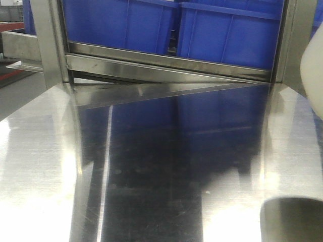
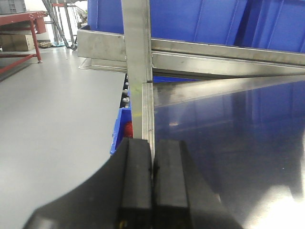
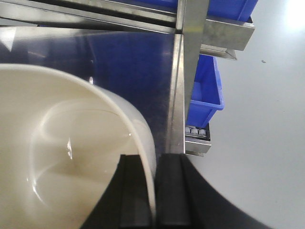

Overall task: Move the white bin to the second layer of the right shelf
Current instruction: 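Turn the base away from the table holding the bin in the right gripper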

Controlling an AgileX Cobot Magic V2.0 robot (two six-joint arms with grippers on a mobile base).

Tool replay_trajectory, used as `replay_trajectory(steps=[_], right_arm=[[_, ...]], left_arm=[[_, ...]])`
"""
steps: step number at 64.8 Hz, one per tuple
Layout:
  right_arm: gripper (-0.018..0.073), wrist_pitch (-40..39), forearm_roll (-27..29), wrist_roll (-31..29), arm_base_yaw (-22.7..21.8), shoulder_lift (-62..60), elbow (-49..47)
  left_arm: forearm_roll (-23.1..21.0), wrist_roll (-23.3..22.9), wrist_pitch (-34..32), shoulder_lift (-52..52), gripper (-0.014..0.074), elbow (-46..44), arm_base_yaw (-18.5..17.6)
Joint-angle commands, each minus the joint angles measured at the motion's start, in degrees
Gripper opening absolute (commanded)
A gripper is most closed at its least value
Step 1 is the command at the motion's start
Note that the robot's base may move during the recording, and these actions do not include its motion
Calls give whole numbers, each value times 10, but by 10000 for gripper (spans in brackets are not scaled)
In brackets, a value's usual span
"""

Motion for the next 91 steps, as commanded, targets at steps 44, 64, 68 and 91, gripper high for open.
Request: replay_trajectory(steps=[44, 64, 68, 91], right_arm=[[46, -57, 8, 2, -5, 1, -19], [46, -57, 8, 2, -5, 1, -19], [46, -57, 8, 2, -5, 1, -19], [46, -57, 8, 2, -5, 1, -19]], left_arm=[[0, -2, -50, -9, 85, 21, -2], [0, -2, -50, -9, 85, 21, -2], [0, -2, -50, -9, 85, 21, -2], [0, -2, -50, -9, 85, 21, -2]])
